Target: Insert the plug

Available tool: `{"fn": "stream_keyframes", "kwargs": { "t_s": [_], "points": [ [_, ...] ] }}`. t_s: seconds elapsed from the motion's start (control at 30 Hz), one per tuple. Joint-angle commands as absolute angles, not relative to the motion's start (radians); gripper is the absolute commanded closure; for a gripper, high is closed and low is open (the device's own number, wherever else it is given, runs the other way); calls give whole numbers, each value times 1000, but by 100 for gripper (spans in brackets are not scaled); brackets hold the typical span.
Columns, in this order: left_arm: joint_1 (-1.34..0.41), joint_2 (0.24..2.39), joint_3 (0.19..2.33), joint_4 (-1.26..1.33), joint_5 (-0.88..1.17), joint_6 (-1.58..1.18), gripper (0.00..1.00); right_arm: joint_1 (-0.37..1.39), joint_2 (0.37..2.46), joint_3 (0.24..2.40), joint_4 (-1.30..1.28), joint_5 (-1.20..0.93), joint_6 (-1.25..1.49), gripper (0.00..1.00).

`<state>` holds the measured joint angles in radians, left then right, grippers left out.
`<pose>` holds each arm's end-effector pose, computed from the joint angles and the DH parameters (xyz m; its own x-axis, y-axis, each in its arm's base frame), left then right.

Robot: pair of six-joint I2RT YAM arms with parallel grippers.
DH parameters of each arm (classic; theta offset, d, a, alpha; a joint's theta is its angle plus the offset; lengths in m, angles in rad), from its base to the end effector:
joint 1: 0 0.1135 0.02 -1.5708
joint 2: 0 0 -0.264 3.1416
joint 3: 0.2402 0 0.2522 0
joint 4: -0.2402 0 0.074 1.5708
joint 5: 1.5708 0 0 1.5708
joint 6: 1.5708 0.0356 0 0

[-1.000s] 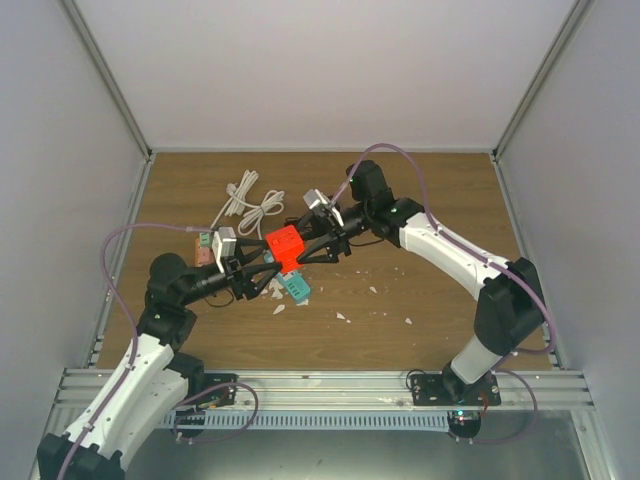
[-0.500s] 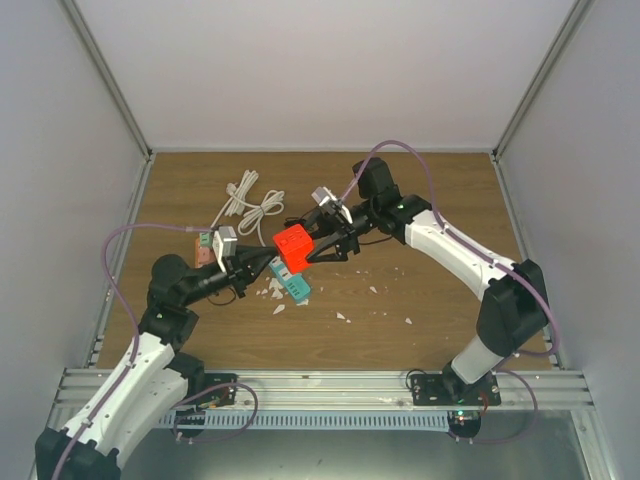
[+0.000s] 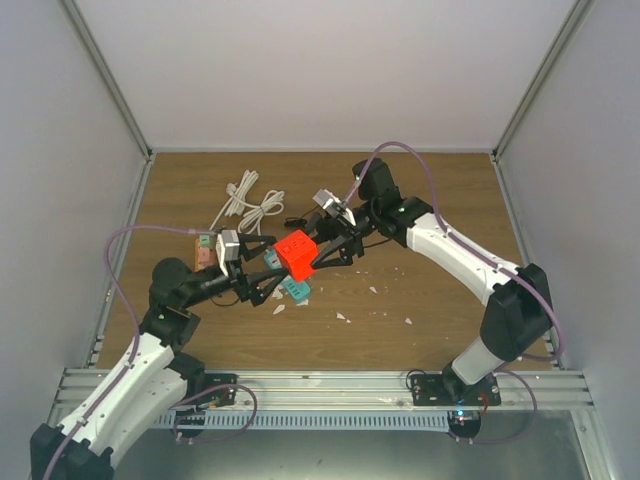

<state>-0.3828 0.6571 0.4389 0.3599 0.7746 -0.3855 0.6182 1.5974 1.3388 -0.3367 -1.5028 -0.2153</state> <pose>0.1406 -0.0834 0.2943 -0.2205 -0.2009 -0.9545 0.8918 0.3548 -0.2807 0.2585 0.2274 0.3299 -0.2942 -0.2270 -0.9284 -0.7937 -0.4830 0.3697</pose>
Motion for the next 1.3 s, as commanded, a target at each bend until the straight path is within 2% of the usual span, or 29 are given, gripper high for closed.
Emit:
{"fn": "stream_keyframes", "kwargs": {
  "t_s": [0.0, 0.3, 0.43, 0.47, 0.53, 0.63, 0.67, 0.73, 0.8, 0.83, 0.87, 0.9, 1.0, 1.17, 1.27],
  "points": [
    [-494, 662, 437, 435, 941, -347, 1, 661, 1614, 1337, -232, -1262, -189, 78],
    [-531, 619, 434, 428, 972, -324, 1, 615, 1594, 1275, -96, -1195, -65, 78],
    [-531, 627, 456, 384, 896, -321, 3, 612, 1582, 1267, -91, -1201, -64, 78],
    [-532, 637, 460, 381, 884, -322, 10, 612, 1581, 1266, -91, -1199, -65, 78],
    [-531, 658, 465, 387, 875, -321, 33, 613, 1581, 1266, -93, -1202, -68, 78],
    [-532, 682, 466, 389, 846, -314, 90, 613, 1581, 1264, -93, -1206, -75, 77],
    [-532, 684, 465, 383, 827, -312, 99, 613, 1581, 1263, -93, -1207, -75, 76],
    [-532, 675, 456, 381, 795, -304, 100, 612, 1580, 1260, -95, -1204, -78, 74],
    [-532, 655, 445, 381, 763, -293, 100, 614, 1577, 1257, -95, -1187, -72, 67],
    [-531, 642, 441, 373, 737, -284, 100, 615, 1576, 1256, -93, -1155, -61, 50],
    [-532, 630, 440, 348, 704, -271, 100, 620, 1570, 1254, -90, -1086, -40, 22],
    [-532, 618, 440, 324, 661, -256, 100, 623, 1563, 1252, -85, -1028, -17, 3],
    [-533, 596, 418, 304, 518, -234, 100, 628, 1515, 1238, -50, -871, 91, 1],
    [-534, 599, 400, 312, 426, -226, 100, 648, 1358, 1194, -36, -538, 216, 0],
    [-548, 597, 390, 310, 354, -215, 100, 656, 1278, 1170, -57, -460, 252, 1]
  ]
}}
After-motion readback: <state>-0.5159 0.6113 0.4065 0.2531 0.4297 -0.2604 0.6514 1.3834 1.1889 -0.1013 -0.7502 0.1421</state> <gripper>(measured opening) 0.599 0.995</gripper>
